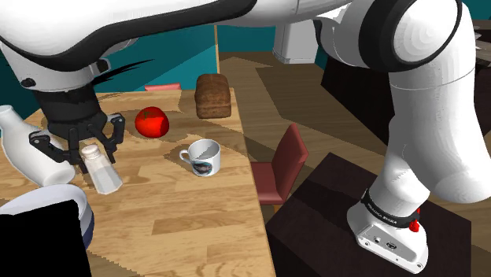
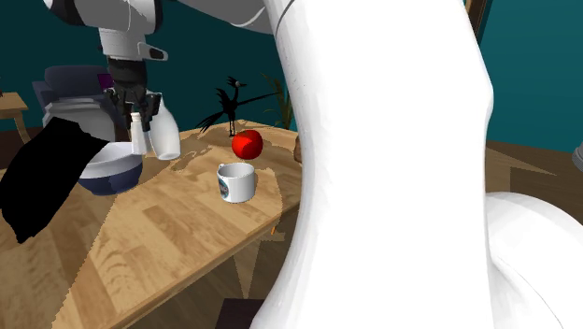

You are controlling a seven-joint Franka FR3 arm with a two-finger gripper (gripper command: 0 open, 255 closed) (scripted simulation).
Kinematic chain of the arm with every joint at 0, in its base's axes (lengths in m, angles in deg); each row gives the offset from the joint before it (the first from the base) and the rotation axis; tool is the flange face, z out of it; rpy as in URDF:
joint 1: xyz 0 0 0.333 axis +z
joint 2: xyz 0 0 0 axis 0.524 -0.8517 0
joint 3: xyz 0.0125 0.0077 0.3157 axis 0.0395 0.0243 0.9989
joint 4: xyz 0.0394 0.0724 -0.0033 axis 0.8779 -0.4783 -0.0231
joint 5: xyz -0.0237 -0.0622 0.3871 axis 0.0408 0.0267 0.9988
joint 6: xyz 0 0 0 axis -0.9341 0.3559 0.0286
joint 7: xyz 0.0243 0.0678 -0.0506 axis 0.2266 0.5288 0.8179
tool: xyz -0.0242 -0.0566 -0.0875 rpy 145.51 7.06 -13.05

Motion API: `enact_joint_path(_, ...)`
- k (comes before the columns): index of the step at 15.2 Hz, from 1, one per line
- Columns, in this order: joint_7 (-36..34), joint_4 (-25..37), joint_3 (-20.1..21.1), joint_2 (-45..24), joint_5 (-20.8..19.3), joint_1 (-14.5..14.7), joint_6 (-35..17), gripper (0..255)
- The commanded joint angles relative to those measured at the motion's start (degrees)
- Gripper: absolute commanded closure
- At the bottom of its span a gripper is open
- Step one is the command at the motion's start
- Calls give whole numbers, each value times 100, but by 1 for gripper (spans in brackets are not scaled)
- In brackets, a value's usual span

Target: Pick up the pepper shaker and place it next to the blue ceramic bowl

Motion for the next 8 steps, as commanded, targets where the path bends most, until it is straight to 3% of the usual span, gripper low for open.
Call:
enact_joint_path(1,3,-148,-3,-2,-1,-11,-152,255)
enact_joint_path(8,12,-639,-16,-35,-11,-44,-672,255)
